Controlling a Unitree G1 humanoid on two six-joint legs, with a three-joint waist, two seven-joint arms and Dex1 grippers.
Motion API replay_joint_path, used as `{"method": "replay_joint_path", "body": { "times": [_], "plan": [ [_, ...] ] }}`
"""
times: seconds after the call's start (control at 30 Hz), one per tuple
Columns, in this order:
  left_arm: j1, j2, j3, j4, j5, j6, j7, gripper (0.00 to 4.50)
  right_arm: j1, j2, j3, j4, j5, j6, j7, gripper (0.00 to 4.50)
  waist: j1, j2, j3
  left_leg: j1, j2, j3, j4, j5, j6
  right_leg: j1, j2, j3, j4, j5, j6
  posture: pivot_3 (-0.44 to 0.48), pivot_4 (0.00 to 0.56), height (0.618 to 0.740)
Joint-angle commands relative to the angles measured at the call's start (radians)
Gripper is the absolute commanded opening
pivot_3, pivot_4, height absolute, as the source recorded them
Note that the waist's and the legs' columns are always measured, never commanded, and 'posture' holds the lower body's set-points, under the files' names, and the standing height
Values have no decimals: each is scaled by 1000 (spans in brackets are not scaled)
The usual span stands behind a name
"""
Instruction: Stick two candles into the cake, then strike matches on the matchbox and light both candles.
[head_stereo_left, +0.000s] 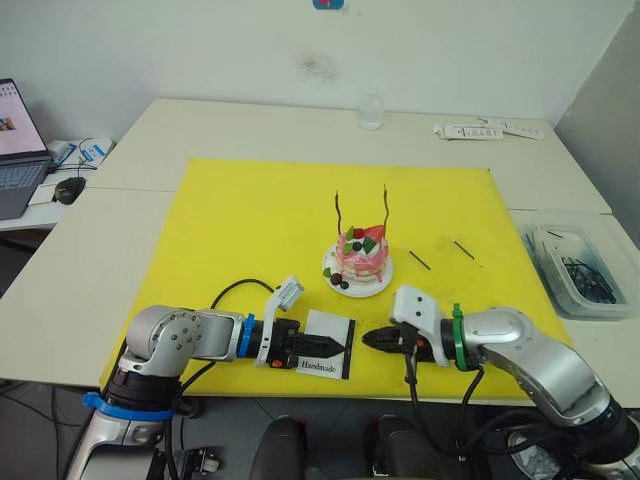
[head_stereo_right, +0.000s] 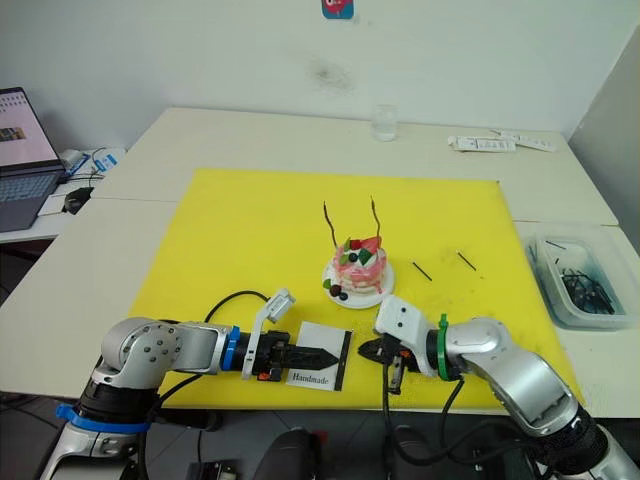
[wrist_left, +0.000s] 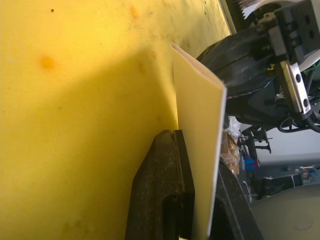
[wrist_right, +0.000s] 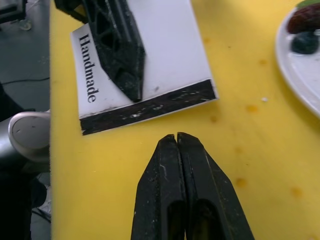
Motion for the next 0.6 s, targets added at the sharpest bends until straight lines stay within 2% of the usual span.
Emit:
{"method": "replay_joint_path", "body": {
  "times": [0.03, 0.23, 0.4, 0.5, 0.6],
  "plan": [
    [9, 15, 0, 7, 32, 0, 15, 33, 3, -6, -75, -58, 21, 7, -32, 0, 0, 0, 0, 0, 0, 0, 0, 0, 0, 0, 0, 0, 0, 0, 0, 0, 150, 684],
    [-27, 67, 78, -106, -45, -16, -38, 33, 37, -13, -297, -118, 104, 9, -63, 0, 0, 0, 0, 0, 0, 0, 0, 0, 0, 0, 0, 0, 0, 0, 0, 0, 150, 684],
    [-5, 97, 176, -198, -112, -48, -49, 33, 65, 5, -413, -92, 116, -12, -119, 0, 0, 0, 0, -1, 1, 0, -1, 0, 0, -1, 0, 0, 0, -1, -1, 0, 150, 684],
    [5, 83, 218, -207, -114, -74, -8, 0, 62, 48, -410, -27, 61, -79, -182, 635, 0, 0, 0, -1, 0, 1, -1, 0, 0, -1, 0, 1, -1, -1, -1, 0, 150, 684],
    [5, 80, 256, -207, -125, -89, 21, 0, 65, 69, -341, 82, -82, -250, -245, 1682, 0, 0, 0, -1, 0, 1, -1, 0, 0, -1, 0, 1, 0, 0, 0, 0, 150, 684]
  ]
}}
